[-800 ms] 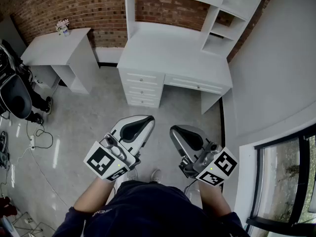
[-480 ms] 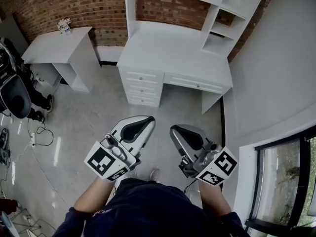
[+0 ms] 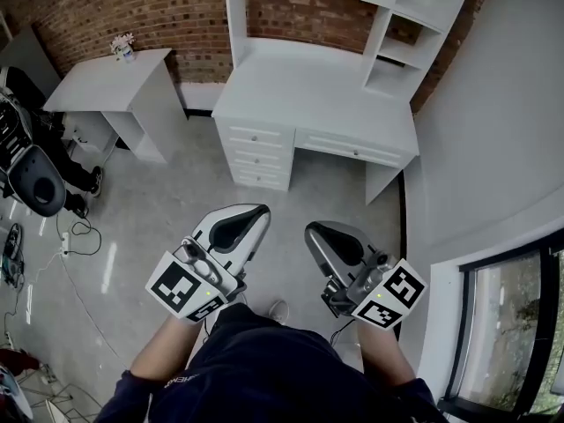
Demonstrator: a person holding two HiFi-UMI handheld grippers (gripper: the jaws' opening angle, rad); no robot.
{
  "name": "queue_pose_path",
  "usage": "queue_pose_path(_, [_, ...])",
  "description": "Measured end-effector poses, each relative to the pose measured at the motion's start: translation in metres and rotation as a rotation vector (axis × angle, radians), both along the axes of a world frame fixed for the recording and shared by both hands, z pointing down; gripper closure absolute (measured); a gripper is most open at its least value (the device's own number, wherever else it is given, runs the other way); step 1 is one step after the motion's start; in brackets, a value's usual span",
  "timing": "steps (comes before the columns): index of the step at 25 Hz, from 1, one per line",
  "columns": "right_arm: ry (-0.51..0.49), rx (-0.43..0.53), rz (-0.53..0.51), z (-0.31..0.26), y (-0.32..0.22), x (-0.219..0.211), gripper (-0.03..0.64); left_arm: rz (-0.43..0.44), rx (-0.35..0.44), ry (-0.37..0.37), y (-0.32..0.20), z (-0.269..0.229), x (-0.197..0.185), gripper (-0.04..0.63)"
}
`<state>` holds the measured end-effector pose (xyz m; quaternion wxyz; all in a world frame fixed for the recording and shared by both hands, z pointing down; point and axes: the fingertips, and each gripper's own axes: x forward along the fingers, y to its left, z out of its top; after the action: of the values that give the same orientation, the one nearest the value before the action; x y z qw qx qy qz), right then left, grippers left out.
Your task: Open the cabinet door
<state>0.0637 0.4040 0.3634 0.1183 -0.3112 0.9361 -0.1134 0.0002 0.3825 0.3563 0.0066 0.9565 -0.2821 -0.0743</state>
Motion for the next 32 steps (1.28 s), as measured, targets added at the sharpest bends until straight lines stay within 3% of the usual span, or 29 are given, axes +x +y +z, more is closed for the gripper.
queue_pose_path(16, [0.0,-0.014,0.003,0.006,-0.045,0.006,0.591,-0.057,-0.003,0.008,-0.047,0.005,-0.014,0.588])
queue_pose_path(32, [0.027,-0.04,0.039,0.011,-0.202,-0.043,0.591,-0.025,-0.009,0.033,-0.208,0.011,-0.056,0.588])
